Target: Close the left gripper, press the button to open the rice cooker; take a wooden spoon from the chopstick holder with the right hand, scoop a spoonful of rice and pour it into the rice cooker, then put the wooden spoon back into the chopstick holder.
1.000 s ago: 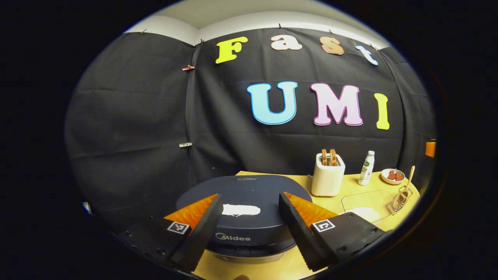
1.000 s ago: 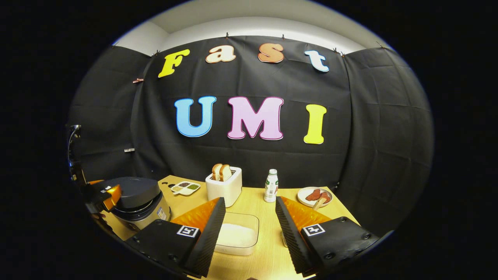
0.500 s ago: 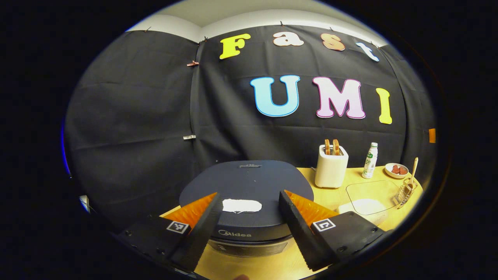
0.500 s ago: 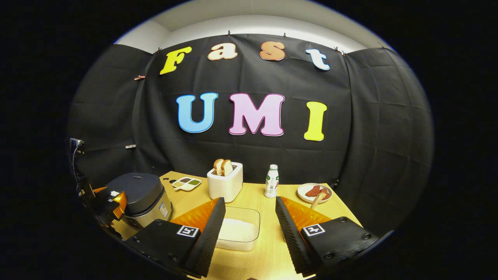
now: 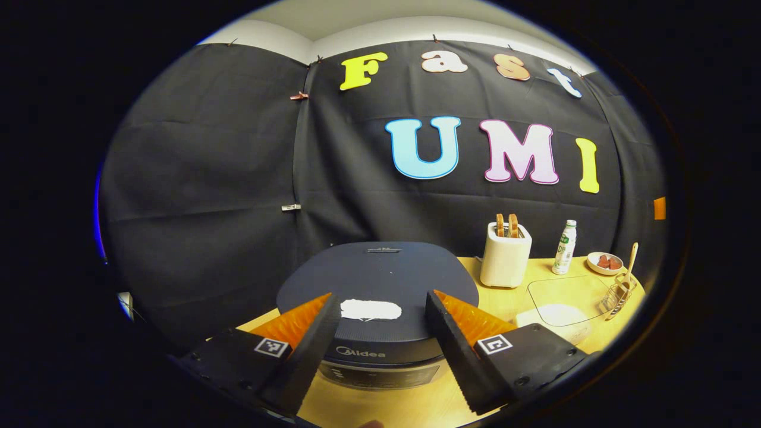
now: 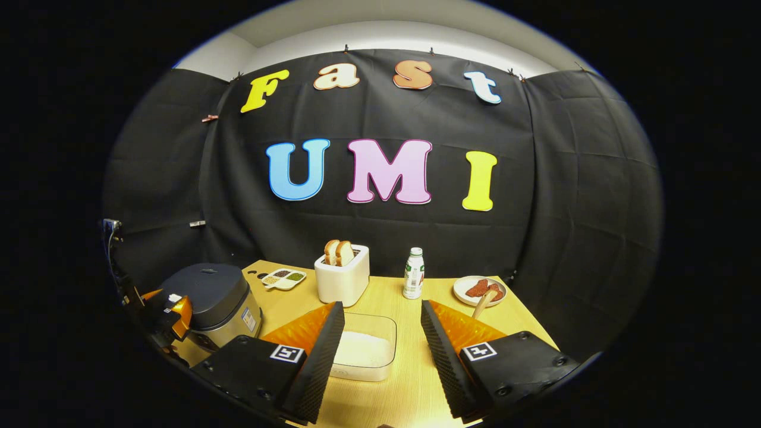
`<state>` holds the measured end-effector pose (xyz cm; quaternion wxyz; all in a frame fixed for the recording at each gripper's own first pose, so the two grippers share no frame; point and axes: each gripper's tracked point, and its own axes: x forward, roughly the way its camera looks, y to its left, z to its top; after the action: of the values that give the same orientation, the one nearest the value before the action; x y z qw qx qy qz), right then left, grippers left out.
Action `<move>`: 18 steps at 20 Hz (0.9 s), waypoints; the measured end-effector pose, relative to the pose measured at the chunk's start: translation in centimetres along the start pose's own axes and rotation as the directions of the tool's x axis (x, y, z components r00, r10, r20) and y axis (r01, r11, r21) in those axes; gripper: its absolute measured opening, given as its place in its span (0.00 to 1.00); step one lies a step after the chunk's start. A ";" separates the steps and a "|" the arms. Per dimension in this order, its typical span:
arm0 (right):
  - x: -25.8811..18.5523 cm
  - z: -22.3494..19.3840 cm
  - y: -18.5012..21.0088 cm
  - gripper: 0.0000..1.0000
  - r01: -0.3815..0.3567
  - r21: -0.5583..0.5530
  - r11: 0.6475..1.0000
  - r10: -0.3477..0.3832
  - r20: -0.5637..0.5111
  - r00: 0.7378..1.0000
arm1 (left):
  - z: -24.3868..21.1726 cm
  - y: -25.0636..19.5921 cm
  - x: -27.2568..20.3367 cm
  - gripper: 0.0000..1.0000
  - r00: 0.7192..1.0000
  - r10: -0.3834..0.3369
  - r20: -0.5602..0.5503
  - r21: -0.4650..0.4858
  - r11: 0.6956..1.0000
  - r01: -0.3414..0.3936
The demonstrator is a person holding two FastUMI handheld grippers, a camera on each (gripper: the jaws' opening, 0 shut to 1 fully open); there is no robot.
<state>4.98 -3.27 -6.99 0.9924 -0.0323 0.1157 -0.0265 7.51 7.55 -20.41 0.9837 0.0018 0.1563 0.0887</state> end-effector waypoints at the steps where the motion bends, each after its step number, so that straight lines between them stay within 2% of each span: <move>1: 0.0 0.1 0.0 0.81 -0.002 -0.003 1.000 0.002 0.004 1.000 | 0.0 0.0 -0.4 1.00 1.000 0.002 0.006 0.004 1.000 -0.002; 7: -0.2 0.0 -0.2 0.81 -0.007 -0.005 1.000 0.007 0.000 1.000 | -0.1 0.5 -1.9 0.99 1.000 0.011 0.024 0.026 1.000 -0.012; 12: -0.7 -0.1 -1.3 0.81 0.001 0.001 1.000 -0.001 0.007 1.000 | -0.9 0.7 -3.0 0.98 1.000 0.011 -0.018 0.055 0.998 -0.010; 14: -0.9 0.0 -1.9 0.81 0.005 0.002 1.000 -0.005 0.011 1.000 | -0.8 1.3 -4.4 0.95 0.999 0.048 -0.013 0.076 0.996 -0.046; 18: -1.6 -0.5 -3.3 0.81 0.006 0.016 1.000 -0.006 0.007 1.000 | 0.0 -0.6 -6.3 0.95 1.000 0.018 -0.016 0.073 0.997 -0.017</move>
<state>3.11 -6.47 -6.92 0.9929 -0.0249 0.1119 -0.0304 1.74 5.91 -18.54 0.9808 0.0384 0.1677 0.0915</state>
